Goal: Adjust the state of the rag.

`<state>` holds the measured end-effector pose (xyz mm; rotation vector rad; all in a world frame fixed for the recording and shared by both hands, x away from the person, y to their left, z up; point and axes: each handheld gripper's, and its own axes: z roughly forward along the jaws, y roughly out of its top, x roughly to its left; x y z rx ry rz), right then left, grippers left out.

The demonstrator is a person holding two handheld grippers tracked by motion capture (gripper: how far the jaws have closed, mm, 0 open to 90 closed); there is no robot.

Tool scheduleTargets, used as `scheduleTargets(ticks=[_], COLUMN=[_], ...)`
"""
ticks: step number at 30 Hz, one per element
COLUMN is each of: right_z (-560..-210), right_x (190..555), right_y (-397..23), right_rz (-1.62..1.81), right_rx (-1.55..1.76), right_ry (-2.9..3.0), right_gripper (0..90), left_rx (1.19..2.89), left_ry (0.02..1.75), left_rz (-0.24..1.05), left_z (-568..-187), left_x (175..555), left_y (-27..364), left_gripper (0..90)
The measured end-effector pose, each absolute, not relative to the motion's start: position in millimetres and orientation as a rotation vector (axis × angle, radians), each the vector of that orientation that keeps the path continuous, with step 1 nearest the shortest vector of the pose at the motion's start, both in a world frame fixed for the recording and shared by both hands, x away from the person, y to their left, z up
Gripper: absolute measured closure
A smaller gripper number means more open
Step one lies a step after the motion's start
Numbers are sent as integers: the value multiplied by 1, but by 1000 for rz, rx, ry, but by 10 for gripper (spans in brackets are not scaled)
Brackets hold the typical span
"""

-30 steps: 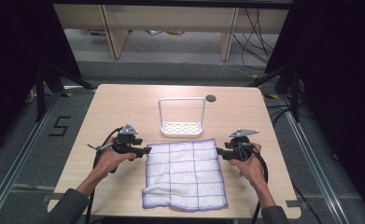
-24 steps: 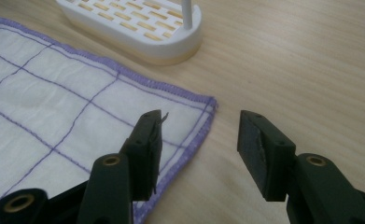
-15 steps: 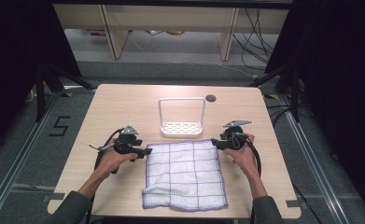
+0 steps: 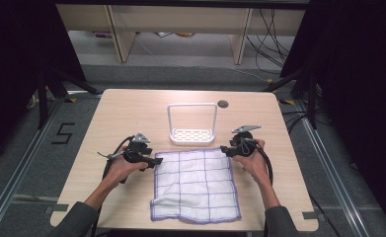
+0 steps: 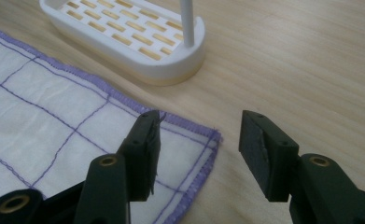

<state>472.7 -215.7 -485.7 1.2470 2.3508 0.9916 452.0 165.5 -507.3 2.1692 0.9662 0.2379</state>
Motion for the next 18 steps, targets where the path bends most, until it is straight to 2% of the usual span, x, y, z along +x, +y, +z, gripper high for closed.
scheduleTargets(ticks=[10, 18], right_z=[-494, -496], right_x=[477, 478], right_y=[-207, -205], right_rz=[950, 929], right_rx=[1279, 1324], right_ry=[2367, 2395], right_gripper=[510, 508], left_rx=[2200, 2199], left_ry=[951, 918], left_rz=[292, 306], left_z=[-509, -512], left_x=[456, 456], left_y=[160, 155], left_gripper=[372, 526])
